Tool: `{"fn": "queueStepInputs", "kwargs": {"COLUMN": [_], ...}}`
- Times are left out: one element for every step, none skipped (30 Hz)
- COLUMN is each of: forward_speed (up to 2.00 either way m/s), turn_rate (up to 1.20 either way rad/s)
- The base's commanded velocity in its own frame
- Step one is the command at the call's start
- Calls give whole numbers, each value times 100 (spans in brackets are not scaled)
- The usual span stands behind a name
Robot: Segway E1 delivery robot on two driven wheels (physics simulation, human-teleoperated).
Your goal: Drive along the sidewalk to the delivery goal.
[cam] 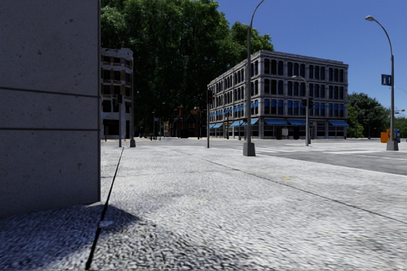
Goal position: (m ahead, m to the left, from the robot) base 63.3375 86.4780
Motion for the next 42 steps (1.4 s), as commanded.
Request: {"fn": "queueStepInputs", "kwargs": {"forward_speed": [200,200,200,200,200,200,200,200,200,200,200,200,200,200,200,200,200,200,200,200,200,200,200,200,200,200,200,200,200,200,200,200,200,200,200,200,200,200,200,200,200,200], "turn_rate": [0,0,0,0,0,0,0,0,0,0,0,0,0,0,0,0,6,15,15,31,37,39,39,41,41,47,47,53,58,59,59,59,59,59,59,59,59,59,59,59,59,59]}}
